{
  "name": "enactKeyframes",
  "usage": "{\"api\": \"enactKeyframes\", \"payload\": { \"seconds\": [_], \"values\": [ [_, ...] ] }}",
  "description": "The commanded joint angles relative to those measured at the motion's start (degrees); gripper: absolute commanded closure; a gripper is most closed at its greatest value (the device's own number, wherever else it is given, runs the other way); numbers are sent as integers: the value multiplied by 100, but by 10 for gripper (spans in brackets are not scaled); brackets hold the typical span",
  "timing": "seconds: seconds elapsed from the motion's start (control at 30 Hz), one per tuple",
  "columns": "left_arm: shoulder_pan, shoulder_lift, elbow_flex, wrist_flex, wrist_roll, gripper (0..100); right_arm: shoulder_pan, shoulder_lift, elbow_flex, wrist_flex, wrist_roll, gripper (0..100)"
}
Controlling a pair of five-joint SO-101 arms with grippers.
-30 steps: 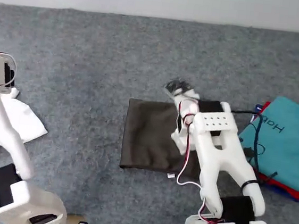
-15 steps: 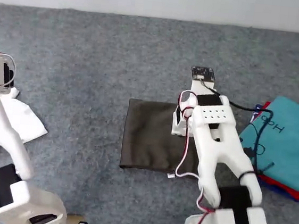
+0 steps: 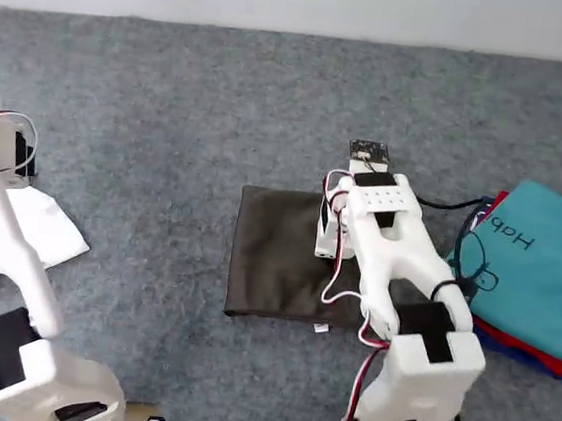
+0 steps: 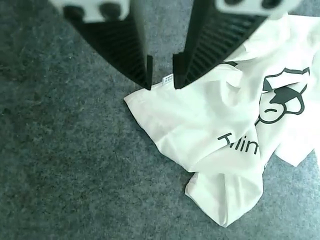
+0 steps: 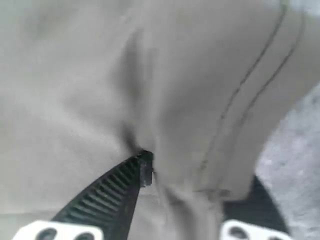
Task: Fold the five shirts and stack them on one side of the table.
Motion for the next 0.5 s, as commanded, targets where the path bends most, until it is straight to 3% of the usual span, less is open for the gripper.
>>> {"api": "enactKeyframes", "payload": {
  "seconds": [0.0,0.27,0.37,0.47],
  "values": [
    [0,-273,-48,70,-18,917,-48,338,-466,497,686,969],
    [0,-273,-48,62,-18,917,-13,356,-703,787,1380,989],
    [0,-273,-57,62,-18,917,92,145,-703,910,2119,989],
    [9,-273,-57,62,-18,917,347,-119,-765,936,3385,989]
  ]
}}
